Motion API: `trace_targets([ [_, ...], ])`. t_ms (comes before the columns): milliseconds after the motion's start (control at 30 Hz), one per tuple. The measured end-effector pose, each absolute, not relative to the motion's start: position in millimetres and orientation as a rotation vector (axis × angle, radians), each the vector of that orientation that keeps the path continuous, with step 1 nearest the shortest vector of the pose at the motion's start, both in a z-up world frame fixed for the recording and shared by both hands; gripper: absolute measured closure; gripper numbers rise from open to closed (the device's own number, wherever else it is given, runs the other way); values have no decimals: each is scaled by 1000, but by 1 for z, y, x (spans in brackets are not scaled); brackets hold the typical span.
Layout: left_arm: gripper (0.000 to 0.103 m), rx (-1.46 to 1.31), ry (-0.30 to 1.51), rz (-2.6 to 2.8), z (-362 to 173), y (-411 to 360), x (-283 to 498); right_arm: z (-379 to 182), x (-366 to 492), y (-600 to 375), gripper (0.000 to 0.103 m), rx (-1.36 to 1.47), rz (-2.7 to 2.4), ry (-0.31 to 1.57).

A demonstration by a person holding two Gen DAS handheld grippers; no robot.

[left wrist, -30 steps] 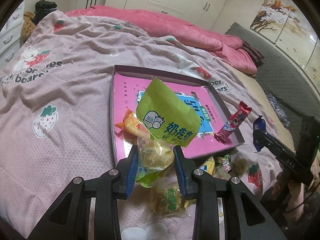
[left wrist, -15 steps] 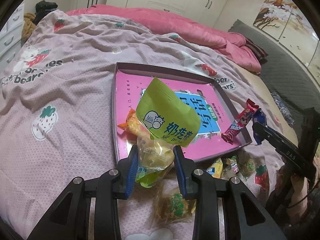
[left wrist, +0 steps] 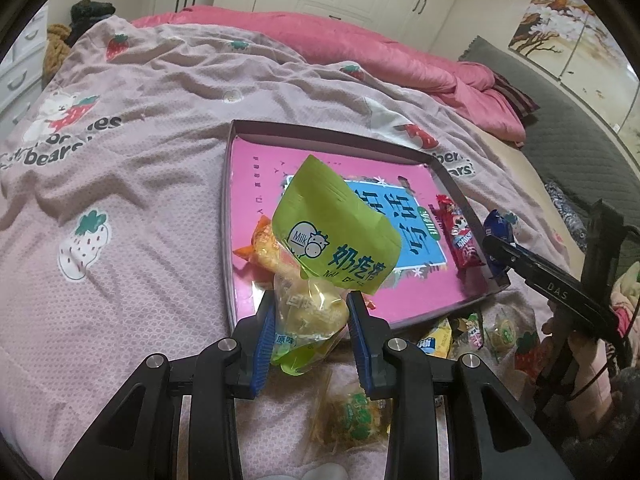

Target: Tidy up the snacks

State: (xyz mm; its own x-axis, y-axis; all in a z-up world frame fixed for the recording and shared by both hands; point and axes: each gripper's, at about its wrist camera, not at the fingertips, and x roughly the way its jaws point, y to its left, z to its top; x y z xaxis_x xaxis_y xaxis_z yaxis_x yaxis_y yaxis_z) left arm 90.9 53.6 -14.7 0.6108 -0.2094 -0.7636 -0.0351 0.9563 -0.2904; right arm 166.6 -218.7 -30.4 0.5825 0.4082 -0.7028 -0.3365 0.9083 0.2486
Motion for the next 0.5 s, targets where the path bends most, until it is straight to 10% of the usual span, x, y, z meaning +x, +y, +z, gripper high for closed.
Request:
trace_targets([
  [500,67,-290,931,-85,-24,55,101,-41,170,-213,50,68,432,869],
])
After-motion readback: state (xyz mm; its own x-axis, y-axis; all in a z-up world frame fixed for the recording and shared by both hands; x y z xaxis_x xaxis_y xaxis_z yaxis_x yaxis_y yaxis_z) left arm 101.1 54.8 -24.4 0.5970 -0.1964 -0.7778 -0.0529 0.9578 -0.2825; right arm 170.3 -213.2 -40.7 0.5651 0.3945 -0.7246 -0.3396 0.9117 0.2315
